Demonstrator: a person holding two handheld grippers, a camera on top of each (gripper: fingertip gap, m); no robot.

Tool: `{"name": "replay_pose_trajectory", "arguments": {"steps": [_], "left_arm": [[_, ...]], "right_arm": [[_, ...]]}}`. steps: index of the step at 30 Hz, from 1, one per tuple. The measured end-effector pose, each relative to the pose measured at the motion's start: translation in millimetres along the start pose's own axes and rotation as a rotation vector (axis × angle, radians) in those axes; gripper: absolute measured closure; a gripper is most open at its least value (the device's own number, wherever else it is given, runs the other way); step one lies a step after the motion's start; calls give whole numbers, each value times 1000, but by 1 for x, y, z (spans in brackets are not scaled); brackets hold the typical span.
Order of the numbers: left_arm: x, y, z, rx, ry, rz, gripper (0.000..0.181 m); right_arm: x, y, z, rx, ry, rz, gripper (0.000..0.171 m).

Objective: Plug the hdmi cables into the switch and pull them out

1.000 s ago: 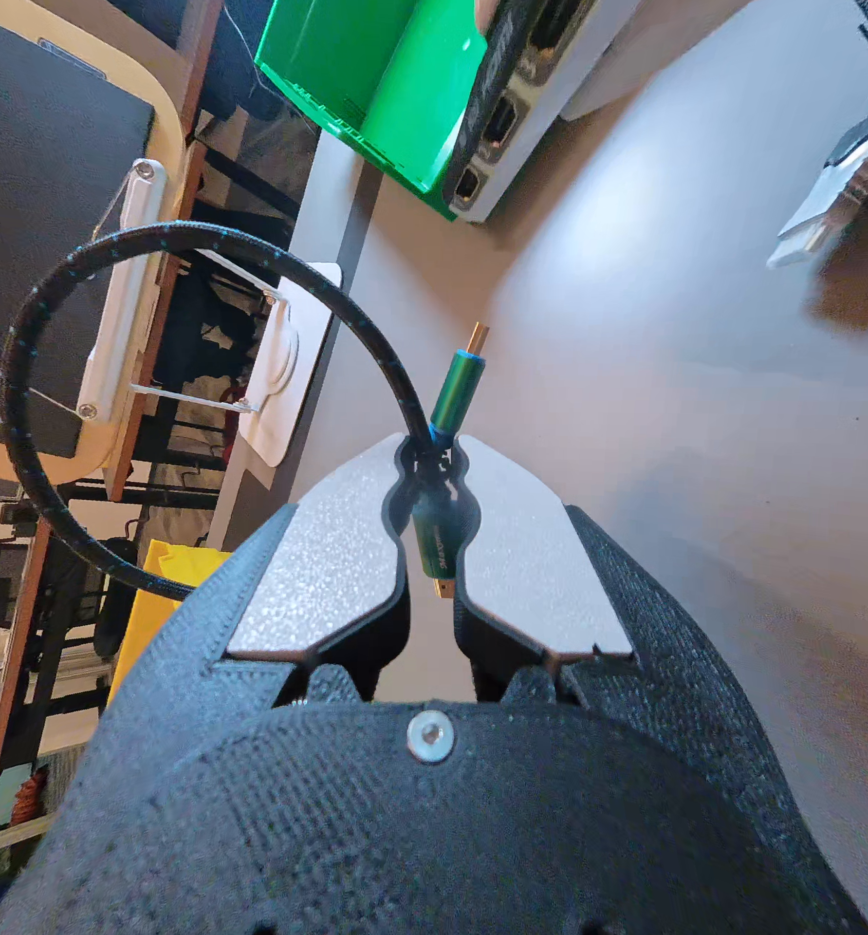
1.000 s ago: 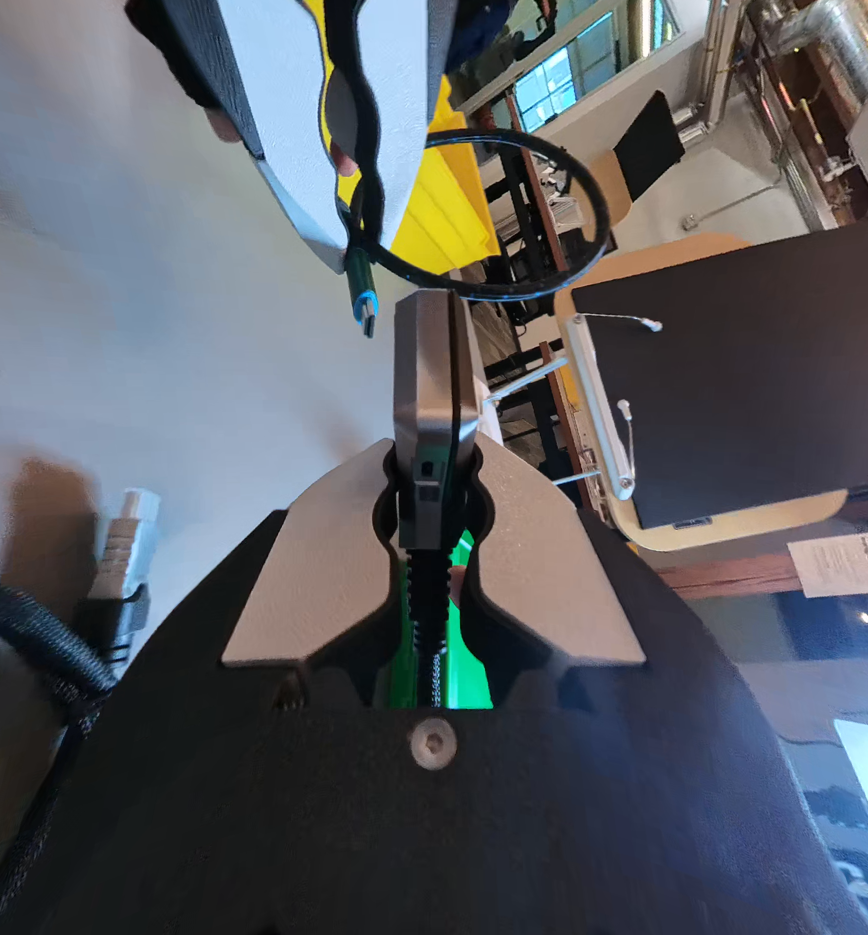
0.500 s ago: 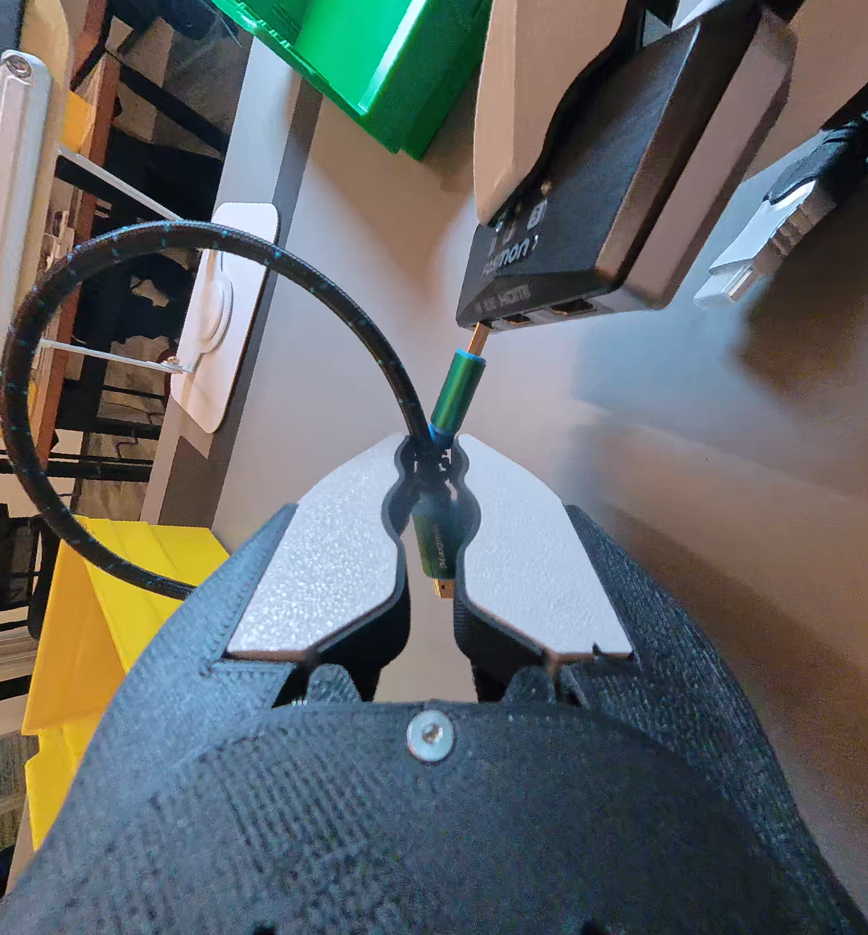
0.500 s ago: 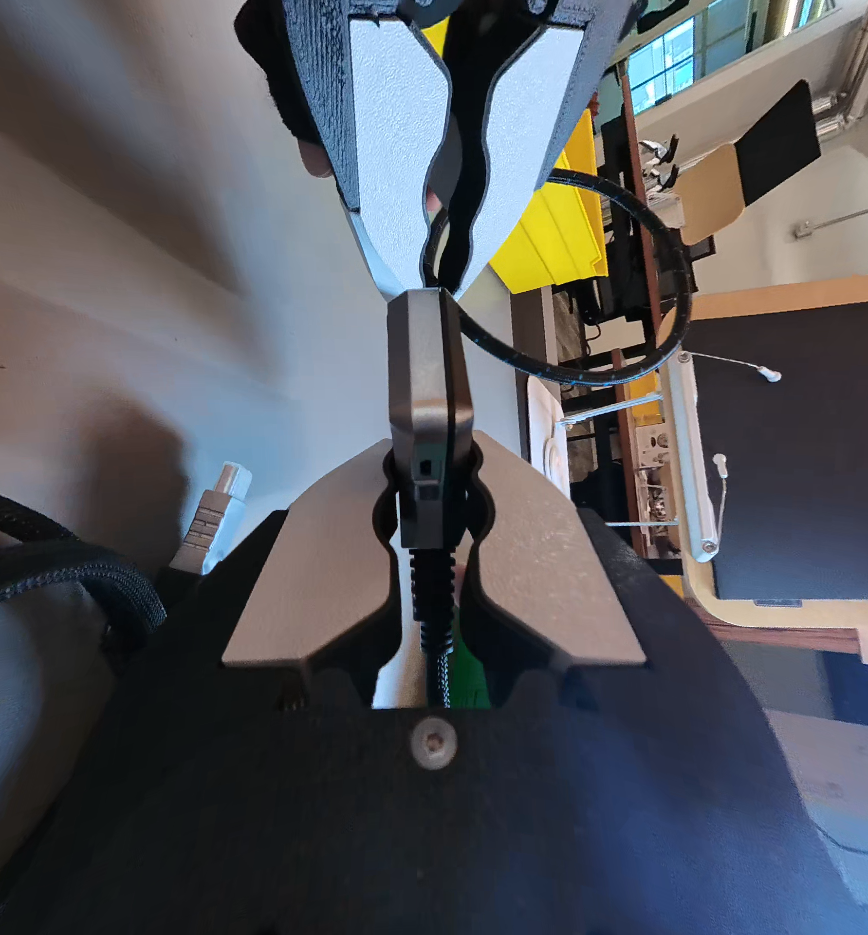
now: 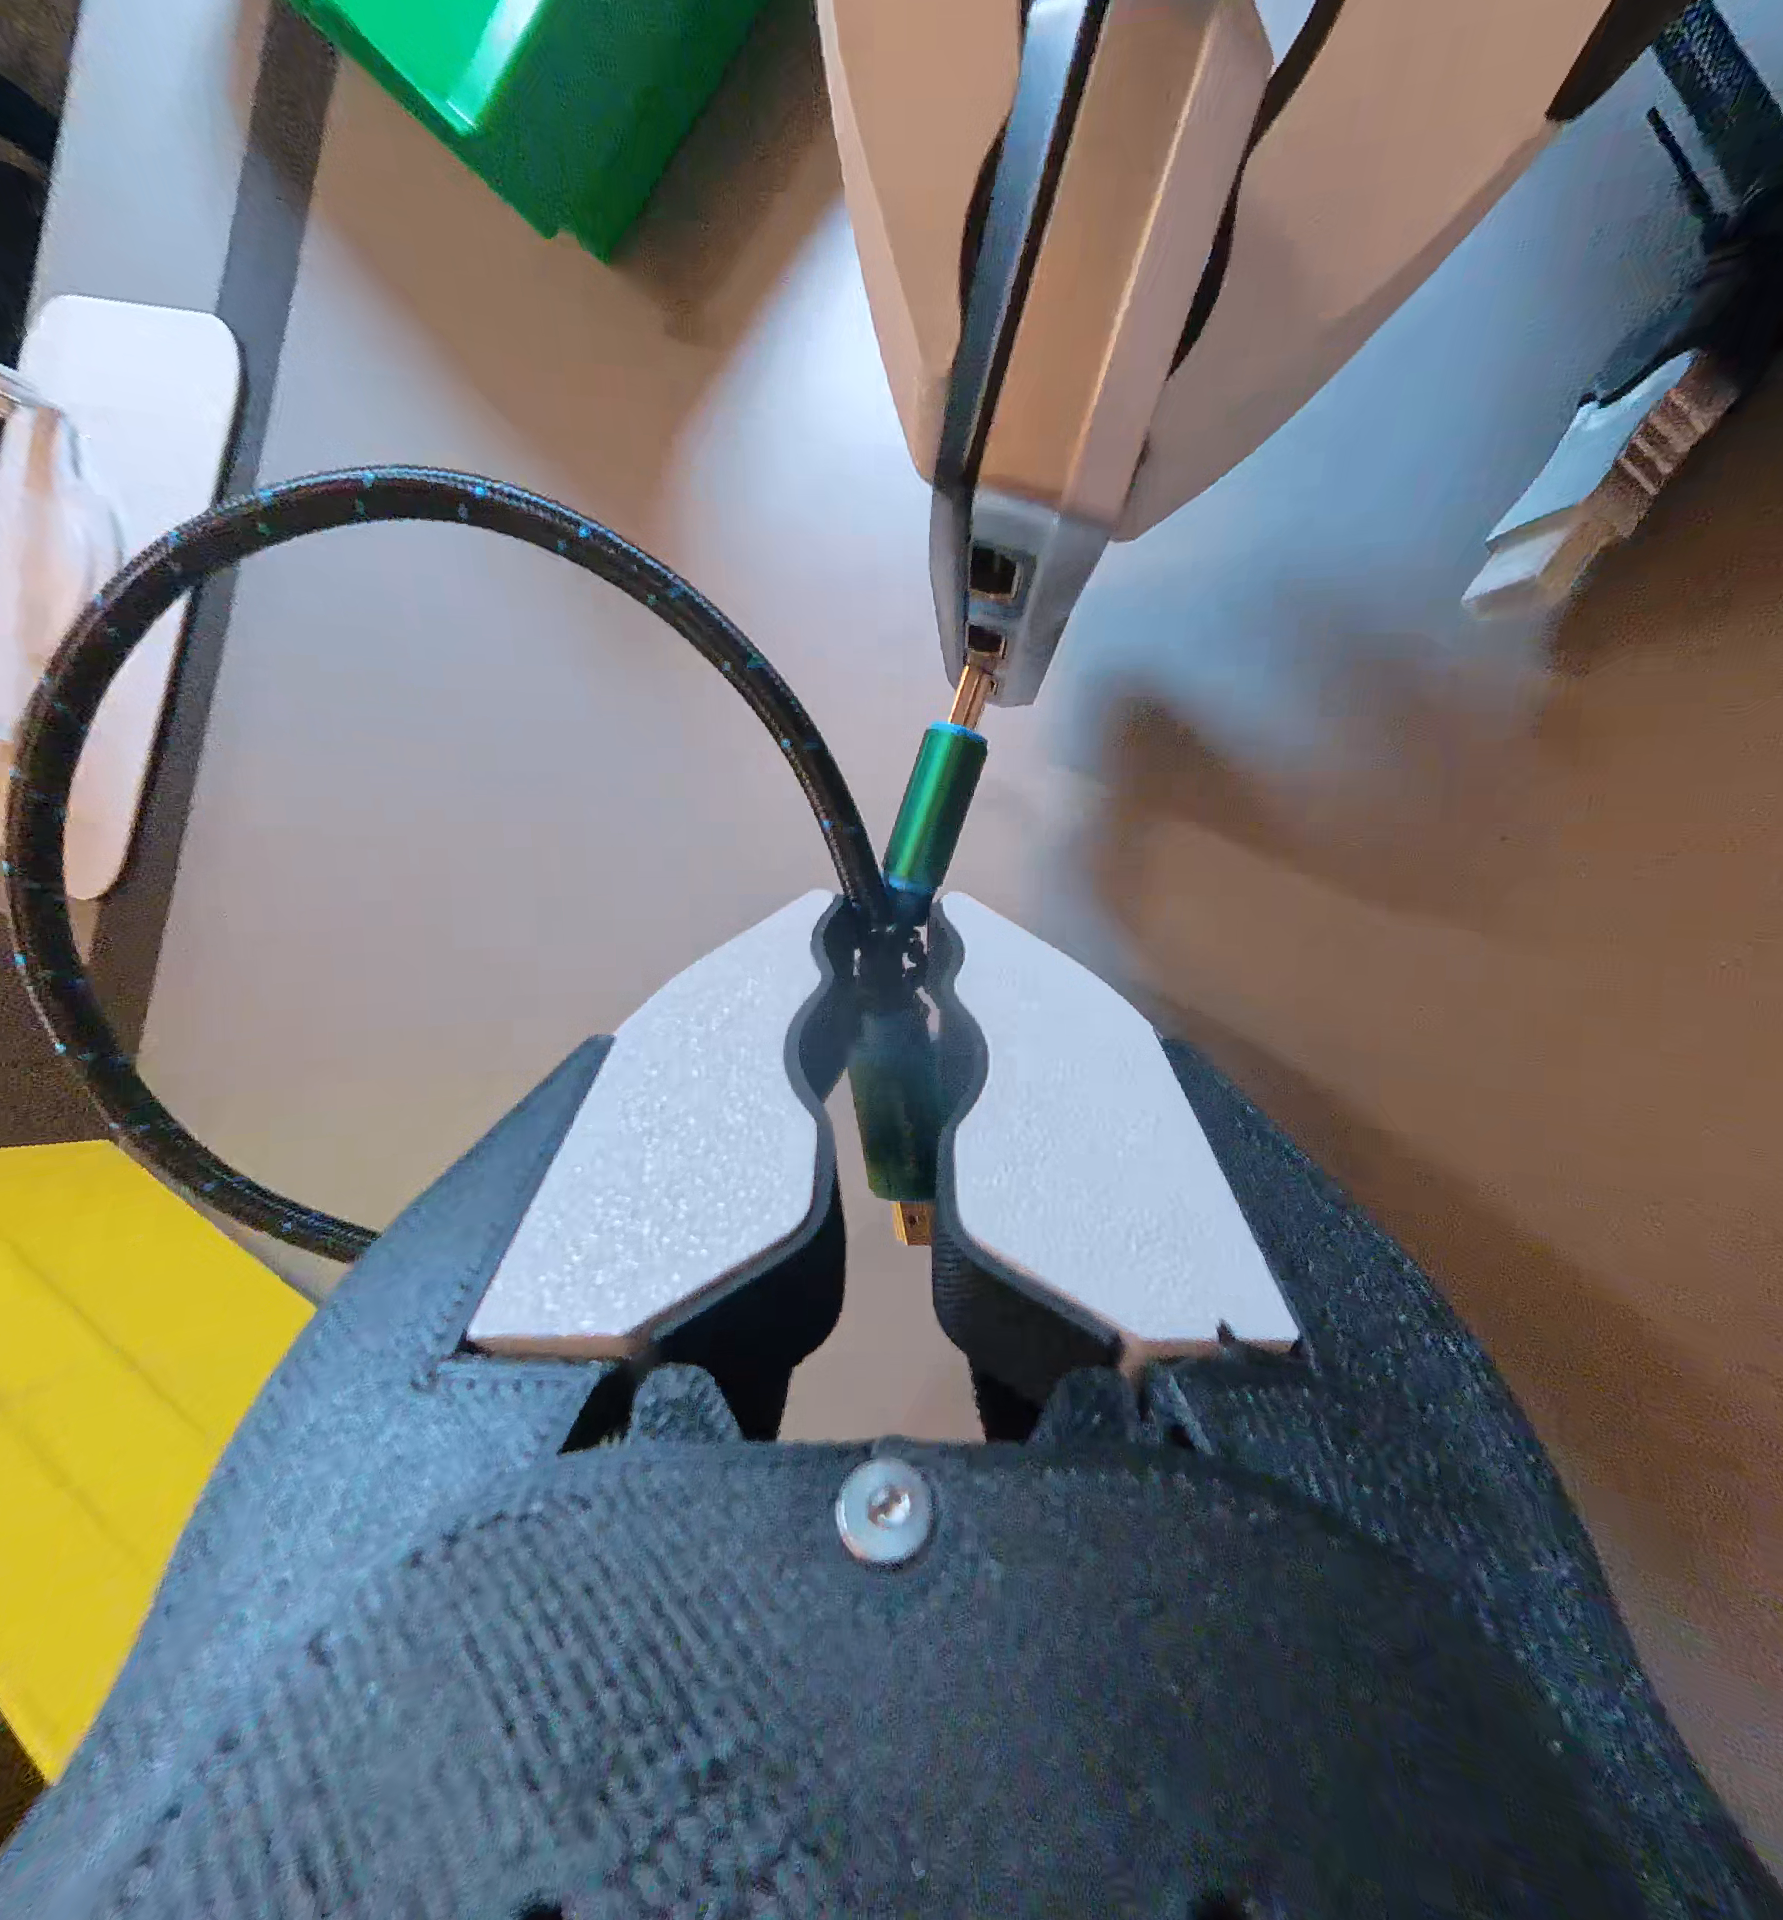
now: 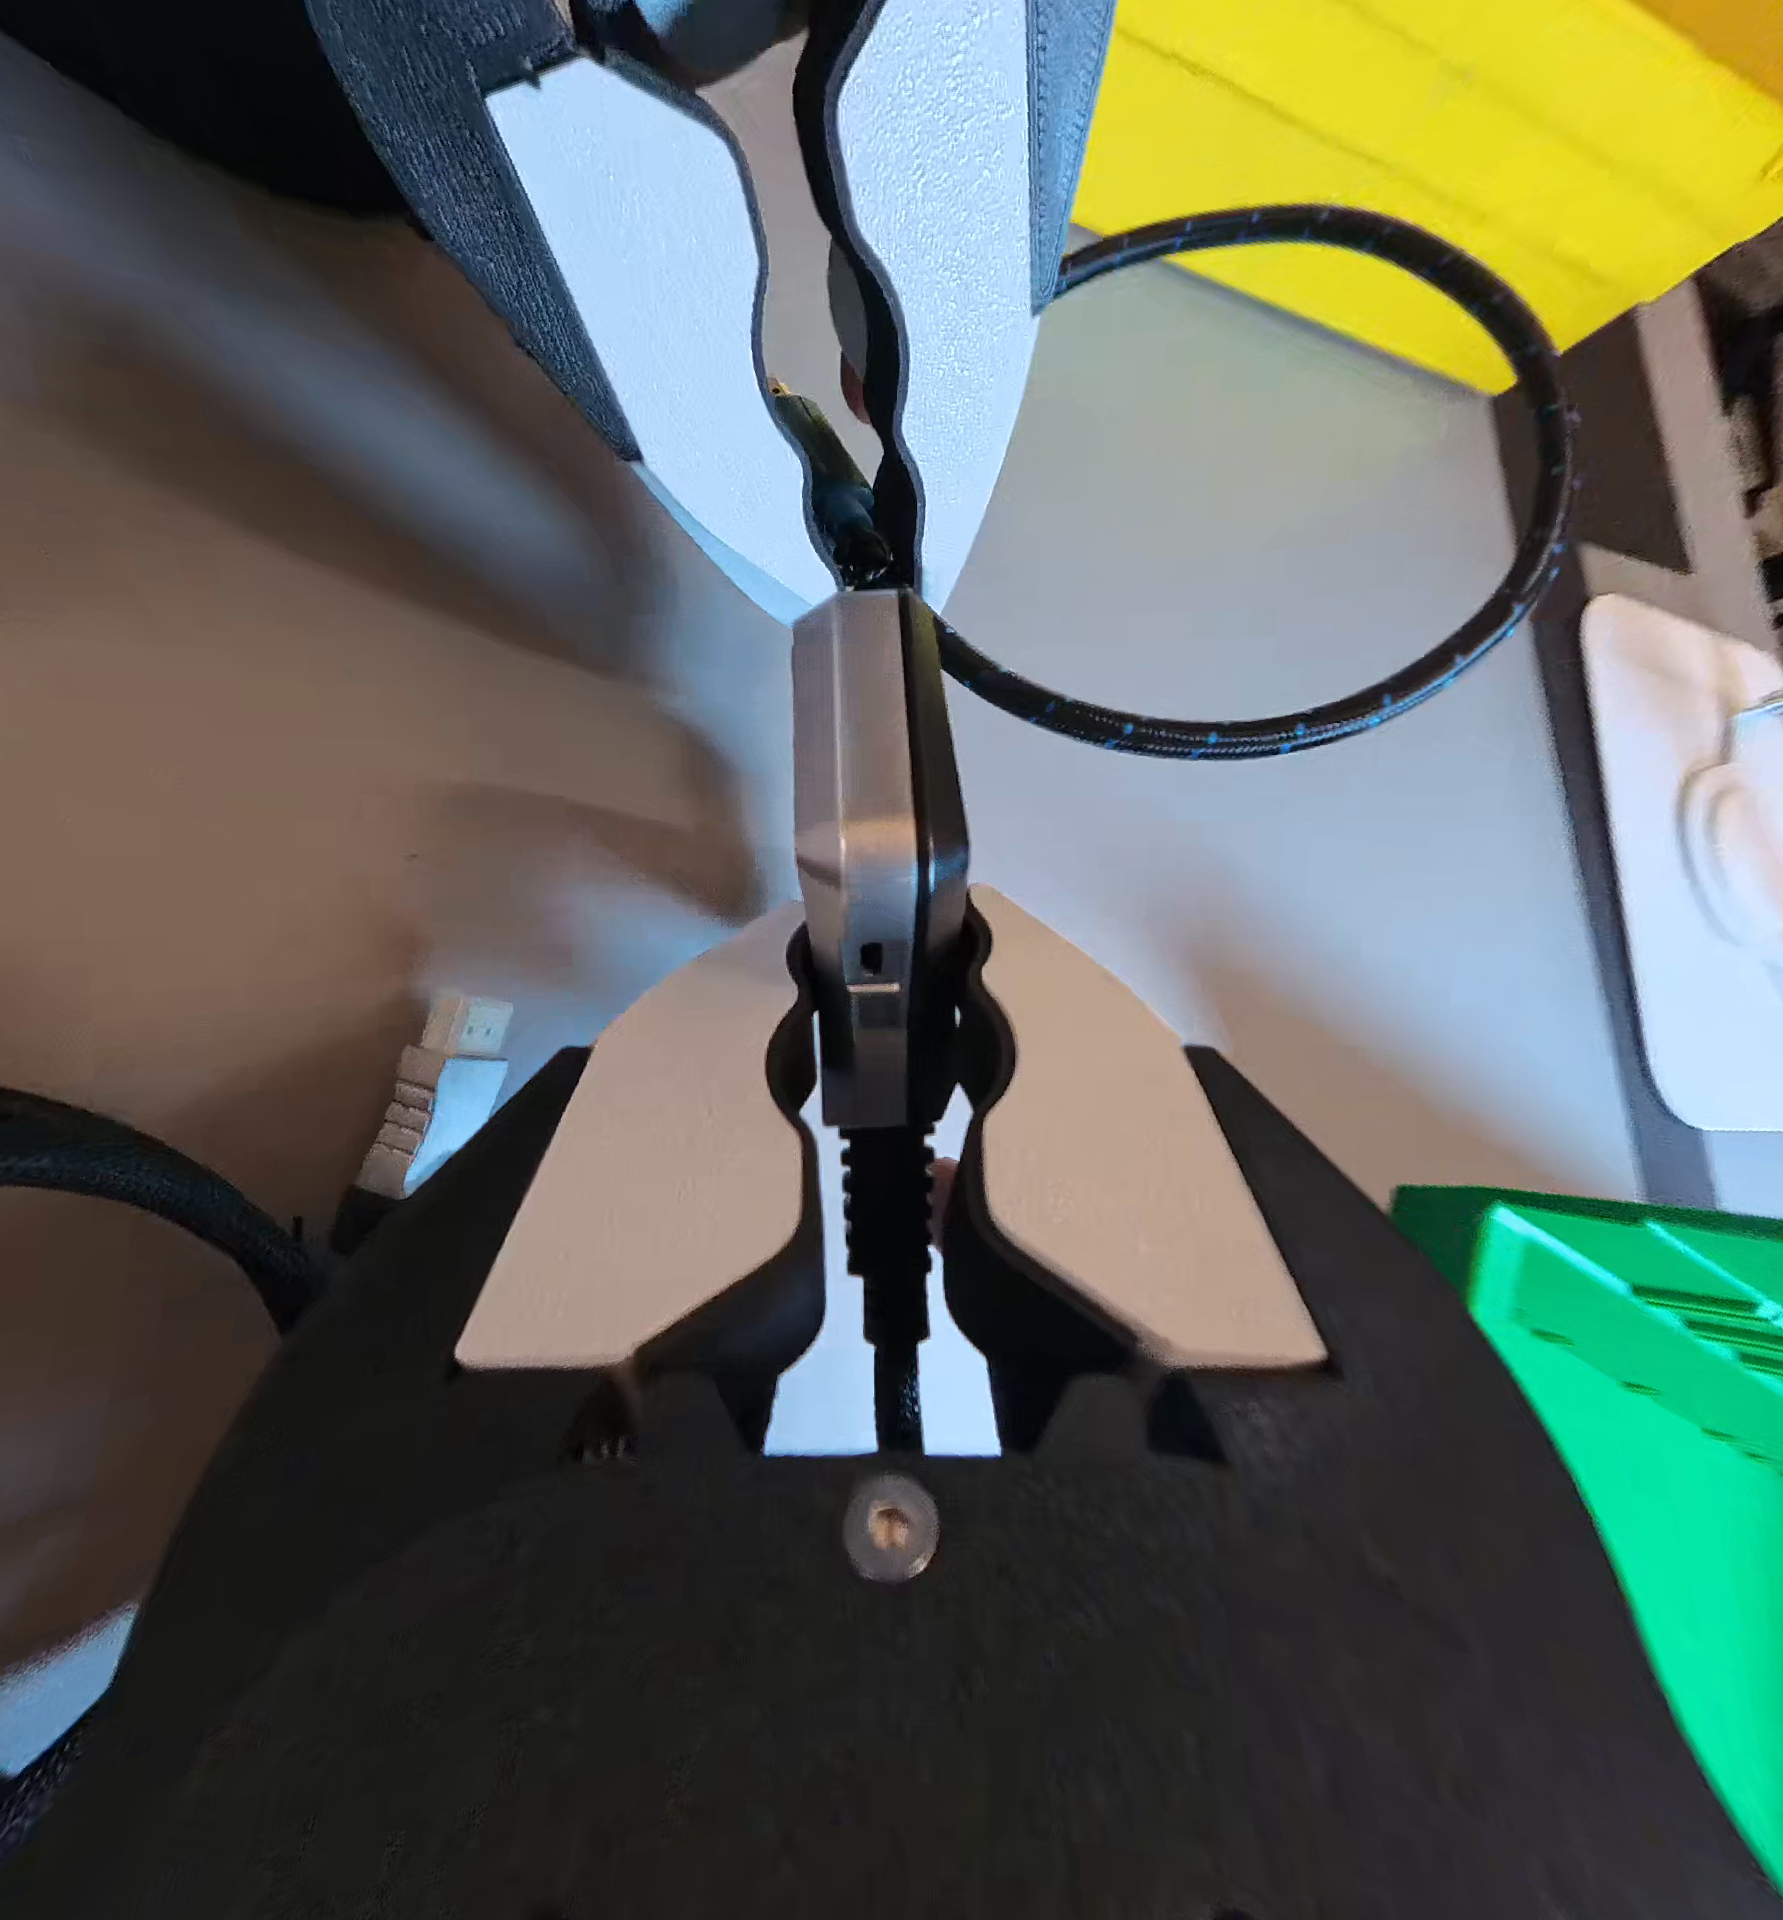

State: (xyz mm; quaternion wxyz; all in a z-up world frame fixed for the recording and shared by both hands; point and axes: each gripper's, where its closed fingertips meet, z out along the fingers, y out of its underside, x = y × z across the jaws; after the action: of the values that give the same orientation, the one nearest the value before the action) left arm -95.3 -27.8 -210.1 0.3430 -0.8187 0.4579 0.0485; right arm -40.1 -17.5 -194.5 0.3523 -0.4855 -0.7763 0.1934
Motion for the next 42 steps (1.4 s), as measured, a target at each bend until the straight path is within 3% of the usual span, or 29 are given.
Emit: {"name": "replay_pose_trajectory", "arguments": {"steps": [7,20,31,42], "left_arm": [[20,14,4,-112,102,17,167],[26,13,-5,-187,241,-57,168],[25,-20,-20,135,529,-270,170],[32,-22,-18,219,524,-295,170]], "right_arm": [[-19,1,5,4,-162,86,149],[-23,-6,3,-28,-217,158,149],[-17,-13,-17,186,-286,314,150],[-22,-12,-17,155,-238,268,150]]}}
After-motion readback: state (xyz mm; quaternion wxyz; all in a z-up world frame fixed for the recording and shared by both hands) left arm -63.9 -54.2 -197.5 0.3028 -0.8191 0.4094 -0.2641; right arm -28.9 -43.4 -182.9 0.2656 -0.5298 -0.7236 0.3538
